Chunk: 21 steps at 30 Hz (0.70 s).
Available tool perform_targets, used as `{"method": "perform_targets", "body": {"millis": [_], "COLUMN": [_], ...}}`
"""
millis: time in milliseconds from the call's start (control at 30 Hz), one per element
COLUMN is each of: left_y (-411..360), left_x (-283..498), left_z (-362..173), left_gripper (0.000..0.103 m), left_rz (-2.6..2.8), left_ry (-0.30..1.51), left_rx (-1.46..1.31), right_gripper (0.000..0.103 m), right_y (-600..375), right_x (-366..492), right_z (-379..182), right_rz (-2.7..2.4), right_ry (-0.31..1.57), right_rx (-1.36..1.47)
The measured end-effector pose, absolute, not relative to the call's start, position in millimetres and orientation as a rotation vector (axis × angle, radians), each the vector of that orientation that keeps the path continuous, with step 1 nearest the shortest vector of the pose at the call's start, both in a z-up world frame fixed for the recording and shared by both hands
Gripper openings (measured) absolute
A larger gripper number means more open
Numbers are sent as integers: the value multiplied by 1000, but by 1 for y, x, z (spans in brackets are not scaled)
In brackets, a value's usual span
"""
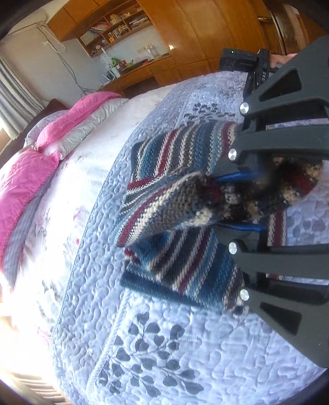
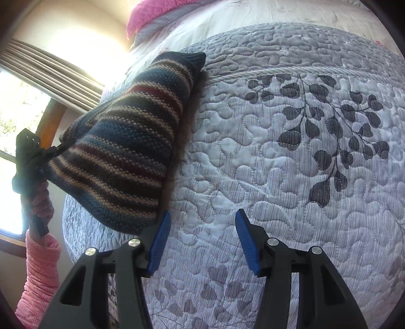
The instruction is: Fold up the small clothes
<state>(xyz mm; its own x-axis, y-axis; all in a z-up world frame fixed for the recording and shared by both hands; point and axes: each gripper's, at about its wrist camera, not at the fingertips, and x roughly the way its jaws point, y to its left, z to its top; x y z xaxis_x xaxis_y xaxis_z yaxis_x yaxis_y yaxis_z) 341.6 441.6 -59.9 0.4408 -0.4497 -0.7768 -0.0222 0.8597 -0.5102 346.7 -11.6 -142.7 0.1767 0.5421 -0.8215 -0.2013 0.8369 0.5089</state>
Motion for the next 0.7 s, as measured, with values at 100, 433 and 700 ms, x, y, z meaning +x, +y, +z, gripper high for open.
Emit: {"method": "perform_targets", "body": {"millis": [100, 433, 700], "left_y": [474, 491, 496], "left_x": [343, 336, 295], "left_z": [-72, -133, -89], "left_gripper": [25, 31, 67], "left_rz": [-228, -194, -202], "left_ry": [1111, 1163, 1084], "left_rx": [-480, -476, -484], "right_gripper": [54, 54, 54], "right_y": [1, 31, 65], "right_x": [344, 346, 345], "right_z": [-139, -144, -126], "right_rz": [553, 581, 577], "right_ry": [1290, 1317, 1259], "right_rx": [282, 248, 155]}}
